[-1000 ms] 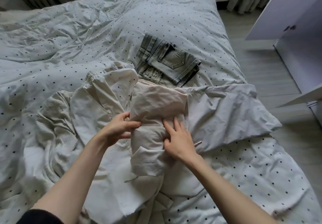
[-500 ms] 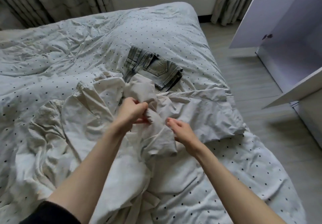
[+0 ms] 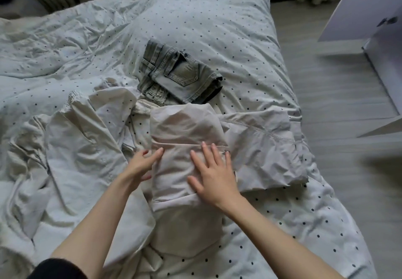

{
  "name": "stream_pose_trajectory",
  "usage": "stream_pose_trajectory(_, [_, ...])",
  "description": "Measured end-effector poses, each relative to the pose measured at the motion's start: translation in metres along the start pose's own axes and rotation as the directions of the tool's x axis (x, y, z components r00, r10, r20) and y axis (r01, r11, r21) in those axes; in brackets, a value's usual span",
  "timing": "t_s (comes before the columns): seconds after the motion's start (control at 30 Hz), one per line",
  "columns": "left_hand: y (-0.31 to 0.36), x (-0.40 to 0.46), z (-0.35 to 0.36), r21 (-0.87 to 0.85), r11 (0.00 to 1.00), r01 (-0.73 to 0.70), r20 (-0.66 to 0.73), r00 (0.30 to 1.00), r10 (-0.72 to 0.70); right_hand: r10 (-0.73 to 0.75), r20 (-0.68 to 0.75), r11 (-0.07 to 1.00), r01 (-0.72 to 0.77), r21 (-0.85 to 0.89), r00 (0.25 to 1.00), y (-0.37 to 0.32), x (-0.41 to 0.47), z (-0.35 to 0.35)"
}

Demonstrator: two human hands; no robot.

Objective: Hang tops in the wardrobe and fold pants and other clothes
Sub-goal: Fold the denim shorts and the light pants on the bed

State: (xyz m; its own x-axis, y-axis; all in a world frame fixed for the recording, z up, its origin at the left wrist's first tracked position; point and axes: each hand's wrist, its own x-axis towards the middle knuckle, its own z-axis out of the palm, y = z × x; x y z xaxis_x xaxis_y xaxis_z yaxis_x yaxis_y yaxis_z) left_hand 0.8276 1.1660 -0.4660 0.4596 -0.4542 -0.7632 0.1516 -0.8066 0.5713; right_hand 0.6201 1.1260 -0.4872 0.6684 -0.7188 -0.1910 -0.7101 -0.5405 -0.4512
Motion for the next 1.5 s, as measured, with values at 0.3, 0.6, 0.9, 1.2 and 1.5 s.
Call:
stream_pose_trajectory(0.3, [0.026, -0.013, 0.026, 0.101, 0.942, -0.320, -0.125, 0.935, 0.331, 0.073, 0.238, 0.916, -0.159, 0.368, 0.969, 0.020, 0.032, -0.012])
stream_pose_trajectory(0.6, [0.071, -0.058, 0.138, 0.149, 0.876, -0.458, 0.169, 0.885, 0.434, 0.325, 0.349, 0.075, -0.392, 0.917, 0.879, 0.101, -0.005, -0.069])
stream_pose_trajectory(0.9, [0.027, -0.037, 0.220, 0.647, 0.079, -0.759, 0.700, 0.631, 0.335, 0.649, -0.057, 0.672, -0.536, 0.510, 0.759, 0.177, -0.027, -0.072])
stream_pose_trajectory(1.2, [0.022, 0.009, 0.172, 0.705, -0.418, -0.573, 0.709, 0.553, 0.438, 0.324, 0.046, 0.946, -0.323, -0.027, 0.945, 0.169, -0.039, -0.002])
stream_pose_trajectory(1.5, [0.076, 0.057, 0.219, 0.454, -0.727, -0.515, 0.889, 0.209, 0.406, 0.176, 0.122, 0.964, -0.196, 0.179, 0.977, 0.234, -0.032, 0.002])
